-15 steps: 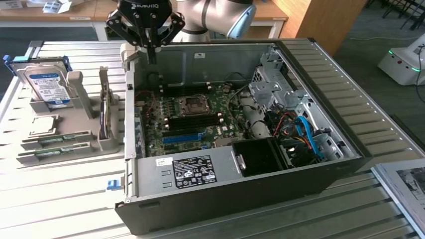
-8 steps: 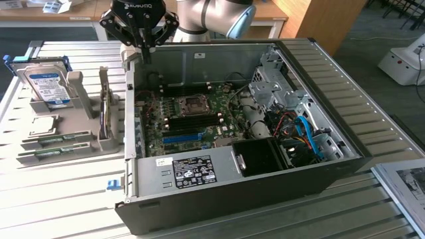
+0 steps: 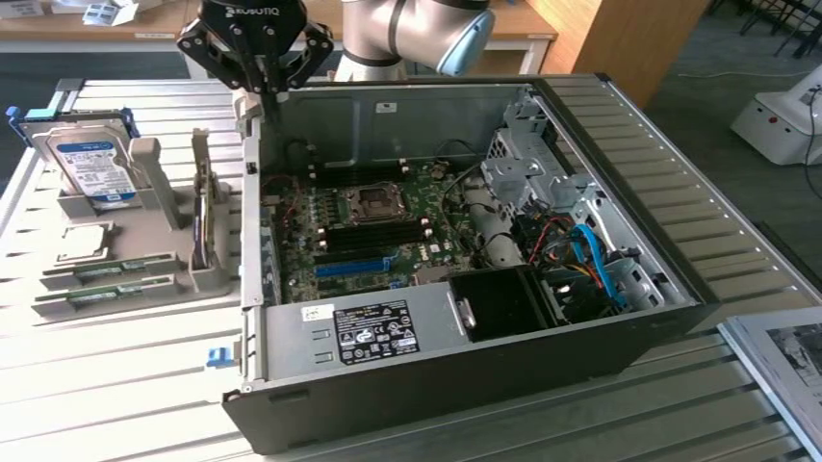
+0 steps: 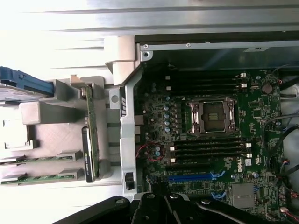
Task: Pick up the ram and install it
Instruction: 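Reach for the ram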
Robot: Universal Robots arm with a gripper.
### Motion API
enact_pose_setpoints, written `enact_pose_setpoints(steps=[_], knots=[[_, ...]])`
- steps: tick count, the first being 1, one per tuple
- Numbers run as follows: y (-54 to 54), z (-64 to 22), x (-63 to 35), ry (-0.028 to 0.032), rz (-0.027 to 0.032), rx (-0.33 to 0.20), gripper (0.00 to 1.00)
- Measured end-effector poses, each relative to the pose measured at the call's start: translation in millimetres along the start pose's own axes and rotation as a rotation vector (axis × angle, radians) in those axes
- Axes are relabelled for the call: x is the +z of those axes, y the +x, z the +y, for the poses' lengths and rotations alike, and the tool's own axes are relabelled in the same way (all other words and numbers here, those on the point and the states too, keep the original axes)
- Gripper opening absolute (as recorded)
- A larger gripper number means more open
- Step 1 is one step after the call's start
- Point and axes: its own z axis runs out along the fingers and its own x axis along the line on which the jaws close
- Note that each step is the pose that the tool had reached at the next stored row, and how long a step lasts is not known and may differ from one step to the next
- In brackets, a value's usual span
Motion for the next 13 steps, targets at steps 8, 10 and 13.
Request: enact_pose_setpoints(steps=[8, 10, 13], knots=[[11.3, -0.8, -0.1, 0.0000, 0.0000, 0.000, 0.10], [14.1, -1.0, -0.1, 0.0001, 0.0000, 0.000, 0.10], [18.4, -1.4, -0.1, 0.0000, 0.0000, 0.000, 0.10]])
